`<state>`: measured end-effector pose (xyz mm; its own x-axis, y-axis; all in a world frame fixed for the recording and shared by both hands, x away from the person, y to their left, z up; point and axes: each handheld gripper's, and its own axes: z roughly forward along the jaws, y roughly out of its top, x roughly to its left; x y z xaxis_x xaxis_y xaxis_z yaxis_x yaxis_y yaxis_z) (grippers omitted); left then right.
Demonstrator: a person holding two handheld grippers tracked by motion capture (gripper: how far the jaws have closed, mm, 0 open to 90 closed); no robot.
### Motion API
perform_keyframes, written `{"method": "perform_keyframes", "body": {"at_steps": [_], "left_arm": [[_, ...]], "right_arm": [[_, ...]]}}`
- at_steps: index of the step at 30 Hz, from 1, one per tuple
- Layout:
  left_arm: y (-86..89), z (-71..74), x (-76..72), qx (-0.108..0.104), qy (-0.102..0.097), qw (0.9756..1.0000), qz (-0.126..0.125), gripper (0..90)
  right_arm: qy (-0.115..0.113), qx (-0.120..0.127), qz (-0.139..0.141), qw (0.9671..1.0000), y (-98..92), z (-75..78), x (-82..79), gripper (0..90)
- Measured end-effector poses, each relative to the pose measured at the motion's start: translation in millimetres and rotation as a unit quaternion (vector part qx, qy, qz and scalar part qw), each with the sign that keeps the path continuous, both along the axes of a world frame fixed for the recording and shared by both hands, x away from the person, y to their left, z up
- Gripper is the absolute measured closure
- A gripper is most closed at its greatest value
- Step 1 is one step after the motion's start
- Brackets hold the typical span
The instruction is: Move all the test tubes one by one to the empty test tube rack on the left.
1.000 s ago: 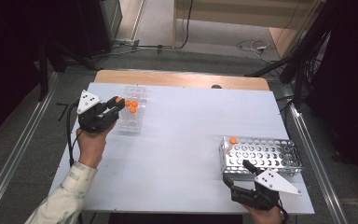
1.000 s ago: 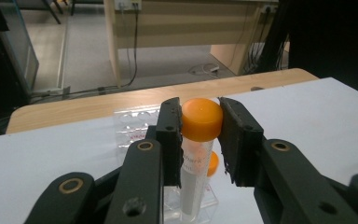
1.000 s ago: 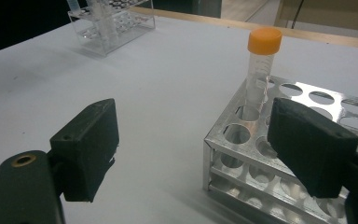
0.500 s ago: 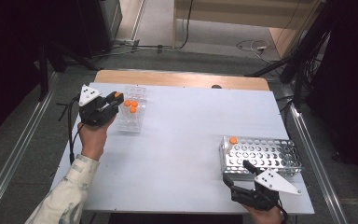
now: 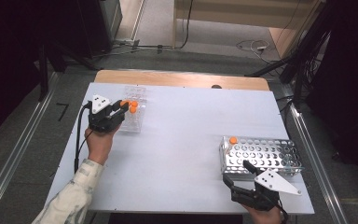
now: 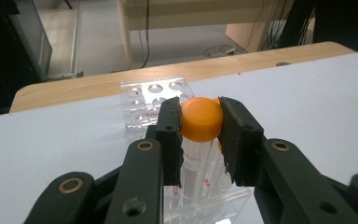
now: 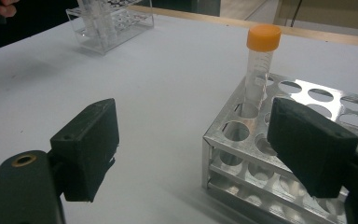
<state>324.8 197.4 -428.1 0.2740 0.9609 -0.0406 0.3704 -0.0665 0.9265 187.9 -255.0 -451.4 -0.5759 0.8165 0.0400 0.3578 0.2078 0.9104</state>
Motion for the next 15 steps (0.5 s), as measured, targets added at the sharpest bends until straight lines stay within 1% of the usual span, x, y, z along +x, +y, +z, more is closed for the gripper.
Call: {"method": "perform_keyframes", "body": {"at_steps": [2,5,6,12,13,15], "left_arm": [[-0.7,-3.7,0.1,0.001,0.002,1.0,0.002,70.6],[-0.7,-8.8,1.3,0.001,0.01,0.9999,0.004,70.5],[-1.0,-9.8,1.3,0.004,0.01,0.9999,0.004,70.5],[-1.4,-10.7,-0.3,0.007,0.009,0.9999,0.004,69.0],[-1.3,-10.3,-0.8,0.006,0.007,0.9999,0.005,68.3],[-0.3,-8.7,-2.0,0.0,0.007,1.0,0.007,62.8]], "right_arm": [[-0.001,0.0,0.0,1.0,0.2,0.0,-0.1,15.2],[0.0,0.0,0.0,1.0,0.1,-0.3,0.5,15.2],[0.001,0.001,0.0,1.0,-0.1,-0.5,0.7,15.2],[0.0,0.0,-0.001,1.0,-0.1,0.0,-0.1,15.2],[0.0,0.0,-0.001,1.0,-0.1,0.0,-0.1,15.1],[0.0,0.0,-0.001,1.0,-0.1,-0.1,0.2,15.1]]}}
